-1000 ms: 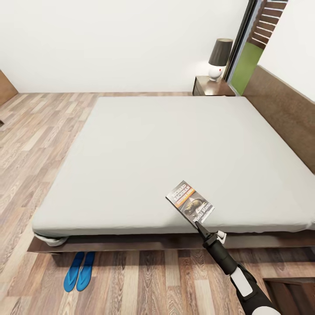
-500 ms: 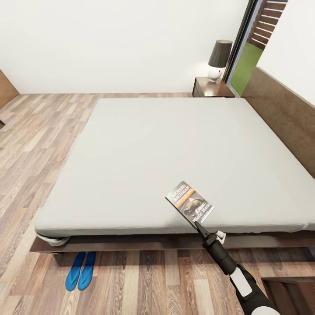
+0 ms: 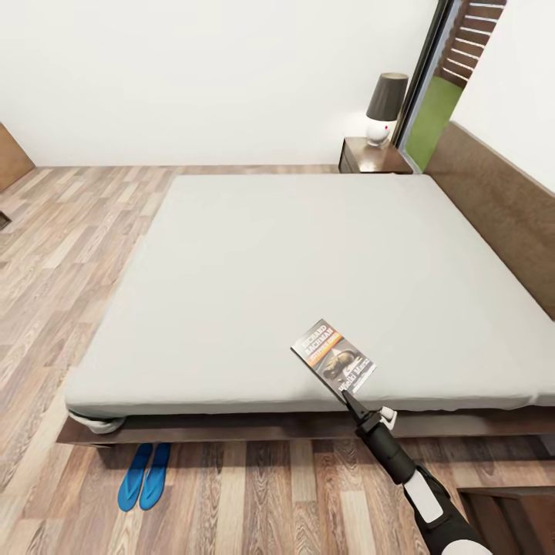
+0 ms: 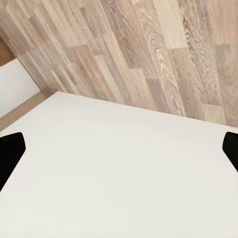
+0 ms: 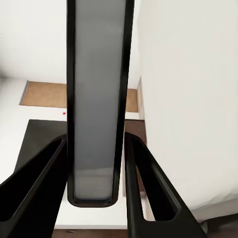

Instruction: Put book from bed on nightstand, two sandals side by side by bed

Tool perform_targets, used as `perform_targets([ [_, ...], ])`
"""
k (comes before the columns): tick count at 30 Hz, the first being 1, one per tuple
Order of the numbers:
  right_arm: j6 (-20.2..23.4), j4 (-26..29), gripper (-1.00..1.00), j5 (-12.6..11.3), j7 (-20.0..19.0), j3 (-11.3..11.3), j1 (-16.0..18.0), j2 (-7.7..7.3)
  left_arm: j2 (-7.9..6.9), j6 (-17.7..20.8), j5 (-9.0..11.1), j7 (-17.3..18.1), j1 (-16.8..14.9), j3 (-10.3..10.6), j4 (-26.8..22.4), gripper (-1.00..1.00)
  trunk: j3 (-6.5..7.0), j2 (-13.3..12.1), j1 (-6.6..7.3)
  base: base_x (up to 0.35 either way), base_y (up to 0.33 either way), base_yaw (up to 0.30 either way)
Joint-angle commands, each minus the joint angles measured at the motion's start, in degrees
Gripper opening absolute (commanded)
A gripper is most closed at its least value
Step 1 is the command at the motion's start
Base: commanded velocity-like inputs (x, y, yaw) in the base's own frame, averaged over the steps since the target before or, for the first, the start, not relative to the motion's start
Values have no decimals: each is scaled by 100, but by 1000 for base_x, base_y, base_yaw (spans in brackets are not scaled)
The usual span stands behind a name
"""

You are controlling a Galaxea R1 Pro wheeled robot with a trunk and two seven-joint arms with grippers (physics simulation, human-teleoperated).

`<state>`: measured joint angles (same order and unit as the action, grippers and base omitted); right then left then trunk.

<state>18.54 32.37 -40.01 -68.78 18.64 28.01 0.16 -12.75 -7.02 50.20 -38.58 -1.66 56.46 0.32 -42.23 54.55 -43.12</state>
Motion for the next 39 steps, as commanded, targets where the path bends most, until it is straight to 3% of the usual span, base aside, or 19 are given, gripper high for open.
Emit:
perform_targets([
  [1, 53, -2, -100, -14, -15, 11, 3, 3, 1, -33, 60, 0, -1, 40, 3, 100, 15, -39, 22, 0, 0, 0],
  [5, 49, -2, -100, -12, -14, 10, 3, 7, 1, -35, 60, 1, -1, 40, 3, 100, 87, -199, 110, 0, 0, 0],
  [13, 45, -3, -100, -10, 17, 8, 3, 10, 1, -31, 60, 1, -1, 40, -1, 100, 87, -199, 110, 0, 0, 0],
  [39, 45, -3, -100, -17, 185, 14, 3, -2, 11, -10, 56, -17, -4, 40, 3, 100, 554, -1242, 681, 0, 0, 0],
])
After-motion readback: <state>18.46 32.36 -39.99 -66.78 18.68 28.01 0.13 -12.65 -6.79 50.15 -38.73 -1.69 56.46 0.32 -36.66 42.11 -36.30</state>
